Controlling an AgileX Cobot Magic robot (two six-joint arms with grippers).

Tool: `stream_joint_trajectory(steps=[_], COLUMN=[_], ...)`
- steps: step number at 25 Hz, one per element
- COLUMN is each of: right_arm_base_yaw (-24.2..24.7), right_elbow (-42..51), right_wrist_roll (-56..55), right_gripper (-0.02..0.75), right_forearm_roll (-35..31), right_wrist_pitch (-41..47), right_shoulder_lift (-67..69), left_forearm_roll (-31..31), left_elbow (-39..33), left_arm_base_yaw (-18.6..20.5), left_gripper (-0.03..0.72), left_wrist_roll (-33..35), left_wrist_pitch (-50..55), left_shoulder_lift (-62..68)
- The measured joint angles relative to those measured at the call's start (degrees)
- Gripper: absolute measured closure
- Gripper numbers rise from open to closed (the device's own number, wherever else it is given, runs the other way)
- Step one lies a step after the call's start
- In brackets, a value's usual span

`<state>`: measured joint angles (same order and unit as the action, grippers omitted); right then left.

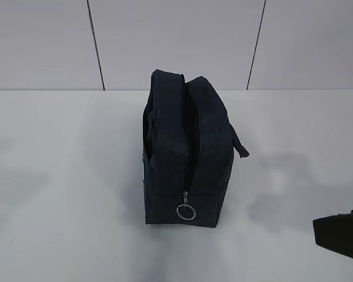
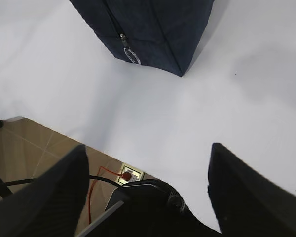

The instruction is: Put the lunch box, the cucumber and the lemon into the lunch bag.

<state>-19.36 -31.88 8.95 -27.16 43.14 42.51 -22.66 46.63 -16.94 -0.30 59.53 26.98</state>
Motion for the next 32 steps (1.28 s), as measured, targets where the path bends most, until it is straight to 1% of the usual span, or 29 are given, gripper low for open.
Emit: stream_joint_trajectory(steps=[4,7,10,13,17,21,27,32], right_arm_base_yaw=[0.0,0.0,-0.8,-4.7,-12.4,-19.1,-25.7,-29.4], right_elbow=[3.5,4.4,4.4,4.4,4.4,4.4,4.4,4.4], right_wrist_roll=[2.9,4.4,6.9,10.4,11.7,12.0,11.7,11.4], right_gripper=[0.157,0.157,0.157,0.157,0.157,0.157,0.157,0.157], right_forearm_roll=[-1.5,-1.9,-5.0,-8.9,-10.0,-11.4,-12.8,-16.8], right_wrist_pitch=[-3.8,-6.5,-8.5,-9.8,-12.6,-18.5,-25.7,-33.9], right_shoulder_lift=[0.0,0.3,1.7,4.2,8.2,13.2,20.9,26.4], left_forearm_roll=[0.0,0.0,0.0,0.0,0.0,0.0,0.0,0.0], left_elbow=[0.0,0.0,0.0,0.0,0.0,0.0,0.0,0.0], left_arm_base_yaw=[0.0,0.0,0.0,0.0,0.0,0.0,0.0,0.0], left_gripper=[0.187,0.187,0.187,0.187,0.187,0.187,0.187,0.187], left_wrist_roll=[0.0,0.0,0.0,0.0,0.0,0.0,0.0,0.0], left_wrist_pitch=[-0.1,-0.2,-0.2,-0.2,-0.2,-0.3,-0.3,-0.3], left_shoulder_lift=[0.0,0.0,0.0,0.0,0.0,0.0,0.0,0.0])
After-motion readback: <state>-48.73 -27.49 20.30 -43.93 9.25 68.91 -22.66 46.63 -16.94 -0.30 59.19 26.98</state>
